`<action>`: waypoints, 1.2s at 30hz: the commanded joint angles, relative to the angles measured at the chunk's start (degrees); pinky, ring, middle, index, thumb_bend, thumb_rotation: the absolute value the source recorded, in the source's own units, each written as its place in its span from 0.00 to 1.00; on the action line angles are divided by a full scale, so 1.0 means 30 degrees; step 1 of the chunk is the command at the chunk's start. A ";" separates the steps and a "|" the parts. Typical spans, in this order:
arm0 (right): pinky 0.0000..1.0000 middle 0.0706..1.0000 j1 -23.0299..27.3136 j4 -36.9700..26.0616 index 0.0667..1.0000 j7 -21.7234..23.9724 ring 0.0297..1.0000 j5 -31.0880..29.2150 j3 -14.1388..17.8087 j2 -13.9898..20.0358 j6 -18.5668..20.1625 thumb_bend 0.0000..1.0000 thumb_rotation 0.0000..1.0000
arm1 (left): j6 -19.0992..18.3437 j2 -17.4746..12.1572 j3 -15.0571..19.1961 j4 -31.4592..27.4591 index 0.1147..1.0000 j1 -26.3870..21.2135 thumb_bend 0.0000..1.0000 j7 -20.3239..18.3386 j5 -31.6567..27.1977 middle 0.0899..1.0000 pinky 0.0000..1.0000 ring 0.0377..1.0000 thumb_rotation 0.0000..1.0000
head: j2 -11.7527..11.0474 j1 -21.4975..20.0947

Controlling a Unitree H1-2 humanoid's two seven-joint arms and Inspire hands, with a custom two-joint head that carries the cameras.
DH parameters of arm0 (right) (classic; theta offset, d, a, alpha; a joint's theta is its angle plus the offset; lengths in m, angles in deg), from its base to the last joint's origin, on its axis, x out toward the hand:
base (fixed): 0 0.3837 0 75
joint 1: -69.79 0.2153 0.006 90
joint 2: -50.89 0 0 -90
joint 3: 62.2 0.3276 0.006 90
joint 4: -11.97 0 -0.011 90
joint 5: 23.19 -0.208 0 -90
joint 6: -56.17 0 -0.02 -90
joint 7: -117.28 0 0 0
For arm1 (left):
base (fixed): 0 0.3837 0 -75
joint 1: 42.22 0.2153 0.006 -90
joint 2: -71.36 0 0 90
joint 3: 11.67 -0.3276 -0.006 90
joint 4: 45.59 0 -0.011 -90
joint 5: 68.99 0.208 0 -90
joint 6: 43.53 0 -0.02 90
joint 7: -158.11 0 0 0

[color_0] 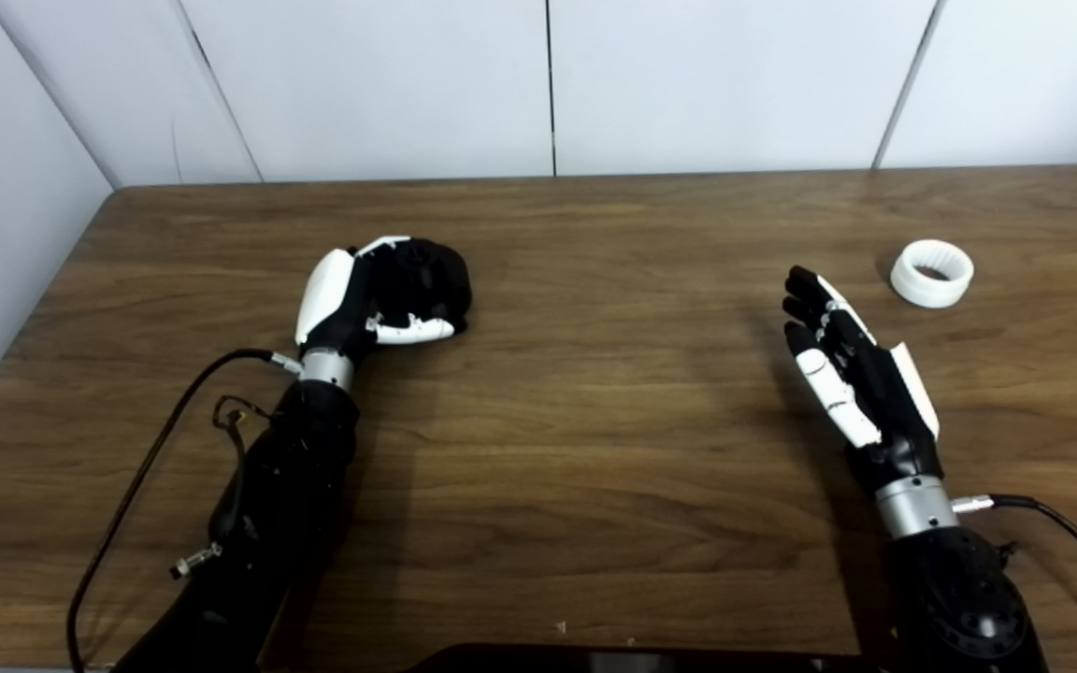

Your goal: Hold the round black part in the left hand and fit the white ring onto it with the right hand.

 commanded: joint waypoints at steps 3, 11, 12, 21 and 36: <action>0.89 0.91 -0.0392 0.0243 0.91 -0.0157 0.91 -0.0015 0.0034 0.0037 -0.0427 0.56 0.72 | 0.0599 0.0253 -0.0644 -0.0605 0.69 0.0207 0.92 -0.0937 0.0157 0.73 1.00 0.89 0.22 | 0.0007 0.0010; 0.92 0.92 -0.0467 0.0142 0.91 -0.0101 0.92 -0.0213 0.0086 -0.0009 -0.0351 0.56 0.72 | 0.0090 0.0617 -0.1086 -0.2319 0.68 0.0574 0.93 -0.2083 0.0048 0.71 1.00 0.87 0.20 | 0.0048 0.0006; 0.91 0.92 -0.0462 0.0134 0.91 -0.0110 0.92 -0.0262 0.0100 -0.0032 -0.0345 0.56 0.72 | 0.0069 0.0676 -0.1140 -0.2524 0.68 0.0643 0.94 -0.2263 -0.0048 0.72 1.00 0.87 0.20 | 0.0058 0.0015; 0.89 0.92 -0.0488 -0.0145 0.91 -0.0395 0.91 0.0153 0.0120 -0.0080 -0.0281 0.55 0.73 | 0.0034 0.1014 -0.1978 -0.4179 0.67 0.1326 0.95 -0.3583 0.0077 0.71 1.00 0.86 0.22 | 0.0083 -0.0213; 0.90 0.92 -0.0664 -0.0269 0.91 -0.0567 0.91 0.0297 0.0152 -0.0154 -0.0251 0.56 0.74 | 0.0375 0.1374 -0.3861 -0.6562 0.66 0.1973 0.96 -0.5516 0.0509 0.69 1.00 0.87 0.24 | 0.0162 -0.0501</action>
